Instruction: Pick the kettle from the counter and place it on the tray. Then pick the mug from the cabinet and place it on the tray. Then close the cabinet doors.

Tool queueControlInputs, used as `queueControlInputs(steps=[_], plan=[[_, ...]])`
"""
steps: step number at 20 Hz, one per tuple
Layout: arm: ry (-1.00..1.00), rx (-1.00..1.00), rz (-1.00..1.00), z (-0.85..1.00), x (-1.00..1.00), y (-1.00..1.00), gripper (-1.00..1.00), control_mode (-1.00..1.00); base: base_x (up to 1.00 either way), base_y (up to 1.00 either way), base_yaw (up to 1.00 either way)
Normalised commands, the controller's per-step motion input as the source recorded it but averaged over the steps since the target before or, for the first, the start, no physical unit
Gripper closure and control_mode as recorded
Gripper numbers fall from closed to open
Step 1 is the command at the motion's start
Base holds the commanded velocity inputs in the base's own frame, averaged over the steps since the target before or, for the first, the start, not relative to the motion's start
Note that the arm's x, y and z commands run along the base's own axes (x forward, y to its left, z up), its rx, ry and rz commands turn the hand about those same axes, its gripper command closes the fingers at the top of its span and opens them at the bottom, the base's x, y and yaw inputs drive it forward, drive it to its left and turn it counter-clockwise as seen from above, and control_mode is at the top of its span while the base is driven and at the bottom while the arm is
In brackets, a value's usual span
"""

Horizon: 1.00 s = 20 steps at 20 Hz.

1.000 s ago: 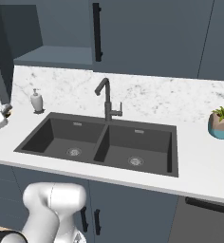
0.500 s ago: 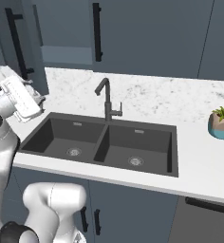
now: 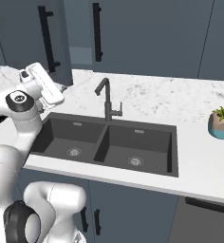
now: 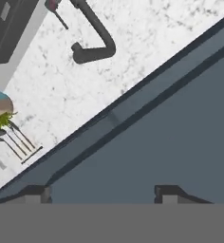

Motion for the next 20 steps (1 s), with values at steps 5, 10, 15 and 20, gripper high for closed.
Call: queueControlInputs(steps=[5,10,15,20], plan=[[0.00,0.16,0.07,0.42,0.58,-0.47,-1.00,-1.00,0.00,0.00,0.00],[0.00,0.15,0.09,0.33,0.59,-0.42,-1.00,-1.00,0.00,0.00,0.00],[0.00,0.15,0.09,0.17,0.60,-0.40,-1.00,-1.00,0.00,0.00,0.00],[0.00,0.13,0.06,0.05,0.61,-0.25,-1.00,-1.00,0.00,0.00,0.00]])
